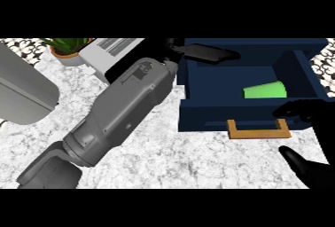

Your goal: Pick up the cup, place it into the drawer and close the drawer

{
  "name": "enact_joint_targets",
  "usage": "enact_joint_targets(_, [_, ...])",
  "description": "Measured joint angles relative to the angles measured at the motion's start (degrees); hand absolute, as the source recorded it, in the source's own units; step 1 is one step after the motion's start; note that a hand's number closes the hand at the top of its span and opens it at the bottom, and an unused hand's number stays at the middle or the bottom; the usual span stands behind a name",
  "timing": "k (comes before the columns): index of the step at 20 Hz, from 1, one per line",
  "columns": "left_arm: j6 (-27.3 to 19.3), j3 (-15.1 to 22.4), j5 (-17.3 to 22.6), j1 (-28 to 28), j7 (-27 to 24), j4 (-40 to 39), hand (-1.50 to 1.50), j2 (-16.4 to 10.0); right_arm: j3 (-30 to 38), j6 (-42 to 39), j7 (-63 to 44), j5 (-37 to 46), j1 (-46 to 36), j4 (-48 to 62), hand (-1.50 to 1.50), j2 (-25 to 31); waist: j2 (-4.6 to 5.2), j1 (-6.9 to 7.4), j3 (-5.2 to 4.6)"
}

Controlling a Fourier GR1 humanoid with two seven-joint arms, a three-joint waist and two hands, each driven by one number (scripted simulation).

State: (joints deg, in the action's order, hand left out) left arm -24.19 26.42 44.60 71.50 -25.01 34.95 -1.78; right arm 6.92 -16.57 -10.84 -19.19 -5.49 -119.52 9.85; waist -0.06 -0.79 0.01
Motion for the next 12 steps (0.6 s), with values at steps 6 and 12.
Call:
enact_joint_targets(6, [0.28, -2.41, 0.96, -7.54, 1.54, 8.69, -1.50, -5.56, -1.64, -4.10, 1.61, 6.12, 2.75, -1.09, 1.50, 3.51, -0.35, 1.49, -0.02])
enact_joint_targets(12, [0.04, -2.75, 1.14, -19.75, 4.64, 22.53, -1.50, -12.96, -2.72, -5.60, 1.63, 11.99, 3.80, -0.99, 1.50, 5.75, -0.54, 2.46, -0.03])
